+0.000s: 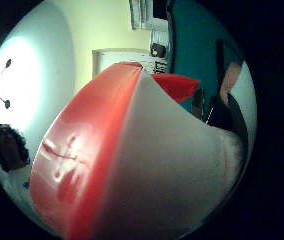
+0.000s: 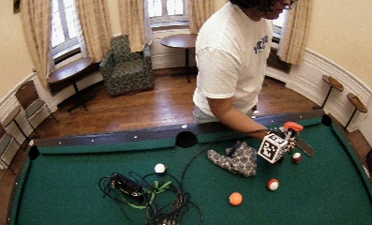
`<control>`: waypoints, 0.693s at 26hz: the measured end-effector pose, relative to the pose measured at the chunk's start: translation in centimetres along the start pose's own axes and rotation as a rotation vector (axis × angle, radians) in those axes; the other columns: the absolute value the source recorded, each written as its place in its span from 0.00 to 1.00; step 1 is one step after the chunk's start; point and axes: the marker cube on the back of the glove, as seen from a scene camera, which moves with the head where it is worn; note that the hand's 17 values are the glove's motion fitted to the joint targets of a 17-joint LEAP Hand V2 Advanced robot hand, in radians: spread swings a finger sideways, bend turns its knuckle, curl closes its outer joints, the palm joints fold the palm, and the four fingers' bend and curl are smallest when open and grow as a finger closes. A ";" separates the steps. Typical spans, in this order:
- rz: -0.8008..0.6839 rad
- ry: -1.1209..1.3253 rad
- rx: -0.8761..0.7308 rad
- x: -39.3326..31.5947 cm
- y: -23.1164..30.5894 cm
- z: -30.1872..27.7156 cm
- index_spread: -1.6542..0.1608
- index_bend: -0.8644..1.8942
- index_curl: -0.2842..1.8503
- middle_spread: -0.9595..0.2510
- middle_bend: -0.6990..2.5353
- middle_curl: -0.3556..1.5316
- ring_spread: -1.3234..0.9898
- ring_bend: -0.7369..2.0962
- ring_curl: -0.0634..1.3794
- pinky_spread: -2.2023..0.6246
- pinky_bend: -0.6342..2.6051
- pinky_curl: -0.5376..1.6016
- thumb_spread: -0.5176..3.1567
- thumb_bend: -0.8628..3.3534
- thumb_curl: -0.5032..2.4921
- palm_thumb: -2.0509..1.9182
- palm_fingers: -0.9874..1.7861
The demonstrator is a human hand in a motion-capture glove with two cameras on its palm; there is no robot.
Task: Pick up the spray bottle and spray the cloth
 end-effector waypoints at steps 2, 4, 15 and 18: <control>0.001 -0.002 -0.006 0.0 -0.2 0.1 0.74 0.39 0.43 0.63 0.40 0.48 0.48 0.48 0.38 0.67 0.31 0.45 0.19 0.20 0.45 0.77 0.84; 0.001 -0.003 -0.013 0.0 -0.2 0.1 0.74 0.39 0.43 0.63 0.40 0.48 0.48 0.48 0.38 0.67 0.31 0.45 0.19 0.20 0.45 0.77 0.84; 0.014 -0.032 -0.084 0.2 0.1 0.2 0.74 0.39 0.43 0.62 0.40 0.47 0.47 0.48 0.38 0.67 0.30 0.45 0.20 0.20 0.45 0.77 0.83; 0.029 -0.039 -0.099 0.4 0.4 0.1 0.73 0.38 0.43 0.62 0.40 0.47 0.48 0.47 0.37 0.67 0.30 0.45 0.21 0.20 0.45 0.77 0.81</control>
